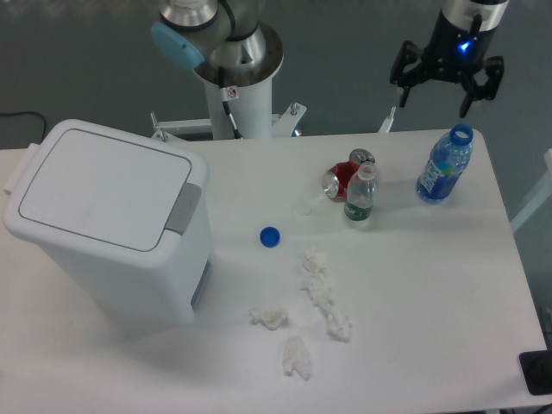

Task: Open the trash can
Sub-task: 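Move the open gripper from its start pose toward the table center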

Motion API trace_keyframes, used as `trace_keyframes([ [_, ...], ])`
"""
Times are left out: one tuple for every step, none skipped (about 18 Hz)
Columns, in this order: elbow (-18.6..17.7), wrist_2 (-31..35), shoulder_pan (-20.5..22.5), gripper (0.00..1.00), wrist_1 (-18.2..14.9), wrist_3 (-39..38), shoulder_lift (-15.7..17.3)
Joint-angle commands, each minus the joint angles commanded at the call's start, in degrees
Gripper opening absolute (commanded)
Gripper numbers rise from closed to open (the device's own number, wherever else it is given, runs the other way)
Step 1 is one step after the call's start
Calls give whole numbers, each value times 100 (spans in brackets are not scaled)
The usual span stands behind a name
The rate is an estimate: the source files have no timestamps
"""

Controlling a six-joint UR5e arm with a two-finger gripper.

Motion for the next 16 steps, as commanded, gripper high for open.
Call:
trace_keyframes([
  [-17,26,-9,100,0,9,0],
  [-52,61,-17,100,26,9,17],
  [-53,44,-18,100,26,17,9],
  [-61,9,-26,100,35,17,17],
  [-61,17,-26,100,61,17,18],
  [-79,18,-26,100,70,9,18],
  [-114,18,-26,100,79,9,18],
  [-140,18,-26,100,79,0,26],
  [-149,18,-26,100,79,0,26],
  [-175,18,-18,100,79,0,35],
  [-202,-9,-18,100,79,9,61],
  [-219,-44,-18,100,79,26,53],
  [-315,-140,-18,100,88,35,70],
  [-403,-254,-9,100,166,26,105],
  [-517,-298,-9,100,341,9,158],
  [-632,-308,0,100,525,9,202],
])
